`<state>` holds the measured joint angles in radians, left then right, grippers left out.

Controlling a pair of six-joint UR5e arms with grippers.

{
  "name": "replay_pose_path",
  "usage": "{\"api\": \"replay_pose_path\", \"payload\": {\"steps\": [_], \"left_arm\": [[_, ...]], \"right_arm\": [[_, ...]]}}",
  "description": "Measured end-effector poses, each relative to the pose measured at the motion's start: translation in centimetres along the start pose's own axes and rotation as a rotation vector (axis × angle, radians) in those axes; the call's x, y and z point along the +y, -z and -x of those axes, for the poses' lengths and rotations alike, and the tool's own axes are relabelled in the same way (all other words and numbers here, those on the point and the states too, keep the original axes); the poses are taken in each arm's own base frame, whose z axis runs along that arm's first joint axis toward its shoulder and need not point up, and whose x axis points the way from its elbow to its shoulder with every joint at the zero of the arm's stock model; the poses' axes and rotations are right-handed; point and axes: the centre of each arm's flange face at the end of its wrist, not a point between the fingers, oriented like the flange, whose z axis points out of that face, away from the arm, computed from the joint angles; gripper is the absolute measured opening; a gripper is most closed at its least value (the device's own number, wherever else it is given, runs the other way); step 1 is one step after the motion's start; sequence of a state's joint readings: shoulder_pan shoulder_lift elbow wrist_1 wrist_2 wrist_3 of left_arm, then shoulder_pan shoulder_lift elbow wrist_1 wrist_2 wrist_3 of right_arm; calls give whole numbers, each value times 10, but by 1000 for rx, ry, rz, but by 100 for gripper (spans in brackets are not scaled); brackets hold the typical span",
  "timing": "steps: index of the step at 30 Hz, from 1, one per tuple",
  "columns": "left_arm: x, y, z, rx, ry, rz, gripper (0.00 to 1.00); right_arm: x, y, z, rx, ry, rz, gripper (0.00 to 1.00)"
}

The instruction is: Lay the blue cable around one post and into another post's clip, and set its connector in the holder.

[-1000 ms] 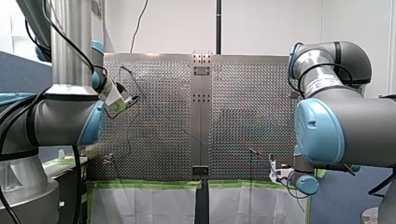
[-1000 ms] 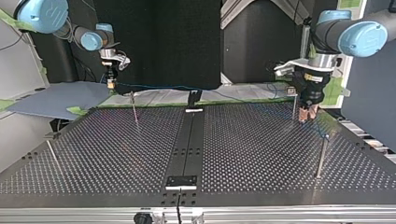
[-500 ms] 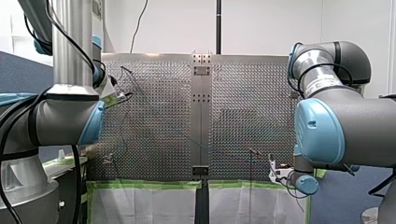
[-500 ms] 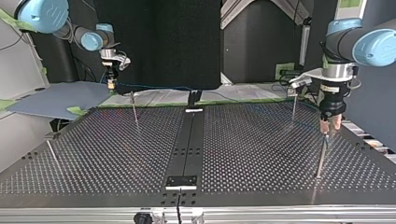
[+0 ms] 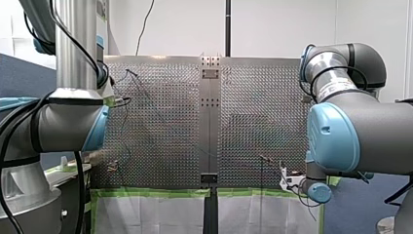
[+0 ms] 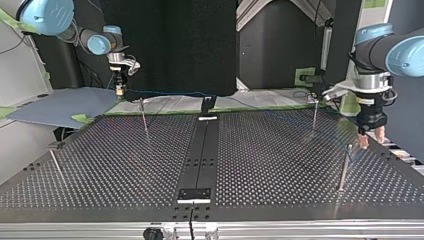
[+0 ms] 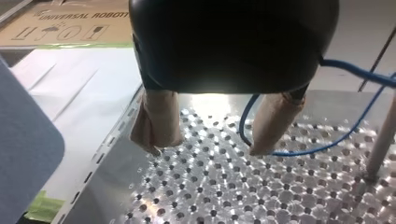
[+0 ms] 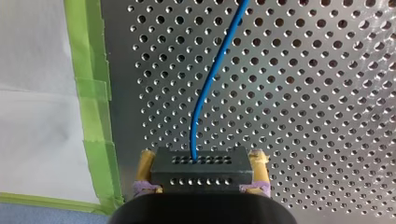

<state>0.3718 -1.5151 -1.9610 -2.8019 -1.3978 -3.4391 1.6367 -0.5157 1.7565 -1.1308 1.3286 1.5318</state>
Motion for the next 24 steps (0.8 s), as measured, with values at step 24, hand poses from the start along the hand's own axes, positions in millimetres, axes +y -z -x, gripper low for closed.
{"api": "replay_pose_path", "payload": {"steps": [24], "left_arm": [[20, -19, 8, -61, -208, 101, 100]], "right_arm": [[9, -8, -5, 18, -34, 10, 0]]}}
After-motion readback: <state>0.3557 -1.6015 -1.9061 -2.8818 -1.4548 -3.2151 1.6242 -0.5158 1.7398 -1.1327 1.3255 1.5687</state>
